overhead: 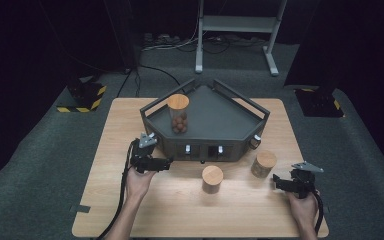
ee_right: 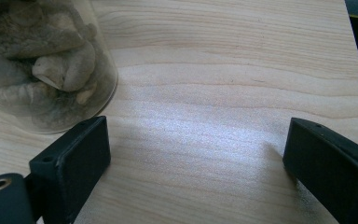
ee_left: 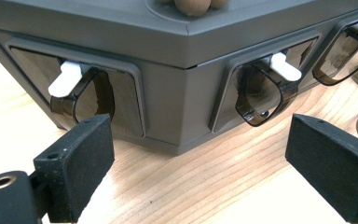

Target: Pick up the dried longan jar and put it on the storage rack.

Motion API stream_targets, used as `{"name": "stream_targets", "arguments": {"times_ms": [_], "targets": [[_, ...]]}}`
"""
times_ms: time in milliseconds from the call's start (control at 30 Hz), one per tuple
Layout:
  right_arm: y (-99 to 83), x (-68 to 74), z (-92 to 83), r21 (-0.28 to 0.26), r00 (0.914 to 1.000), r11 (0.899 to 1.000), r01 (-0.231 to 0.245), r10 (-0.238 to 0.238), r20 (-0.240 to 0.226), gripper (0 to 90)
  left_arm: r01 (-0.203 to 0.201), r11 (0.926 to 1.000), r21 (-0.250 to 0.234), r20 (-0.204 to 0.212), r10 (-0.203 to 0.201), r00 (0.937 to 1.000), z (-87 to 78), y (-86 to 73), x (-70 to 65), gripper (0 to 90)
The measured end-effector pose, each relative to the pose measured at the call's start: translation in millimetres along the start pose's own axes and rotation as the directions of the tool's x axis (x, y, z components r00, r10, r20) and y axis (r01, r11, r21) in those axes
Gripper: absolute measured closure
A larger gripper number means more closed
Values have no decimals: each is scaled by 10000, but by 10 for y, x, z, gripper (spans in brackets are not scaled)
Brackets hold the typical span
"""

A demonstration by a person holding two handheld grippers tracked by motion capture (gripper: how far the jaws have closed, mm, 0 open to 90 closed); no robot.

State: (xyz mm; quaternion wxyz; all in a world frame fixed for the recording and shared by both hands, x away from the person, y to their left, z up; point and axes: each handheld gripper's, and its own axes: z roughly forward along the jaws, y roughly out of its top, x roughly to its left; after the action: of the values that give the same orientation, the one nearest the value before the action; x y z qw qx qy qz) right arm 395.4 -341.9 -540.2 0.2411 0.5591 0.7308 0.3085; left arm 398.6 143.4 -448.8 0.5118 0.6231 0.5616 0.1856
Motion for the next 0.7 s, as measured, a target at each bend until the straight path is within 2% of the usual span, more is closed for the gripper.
{"name": "stream_targets", "arguments": {"times_ms": [500, 700], "targets": [[0, 0, 0, 1, 10000, 10000, -6, 6, 0, 68, -23, 10000, 43, -235, 24, 9997, 39, -203, 74, 76], [0, 1, 0, 0, 10000, 10000, -2, 2, 2, 68, -51, 9998, 202, -376, 59, 9993, 80, -338, 118, 74]]}}
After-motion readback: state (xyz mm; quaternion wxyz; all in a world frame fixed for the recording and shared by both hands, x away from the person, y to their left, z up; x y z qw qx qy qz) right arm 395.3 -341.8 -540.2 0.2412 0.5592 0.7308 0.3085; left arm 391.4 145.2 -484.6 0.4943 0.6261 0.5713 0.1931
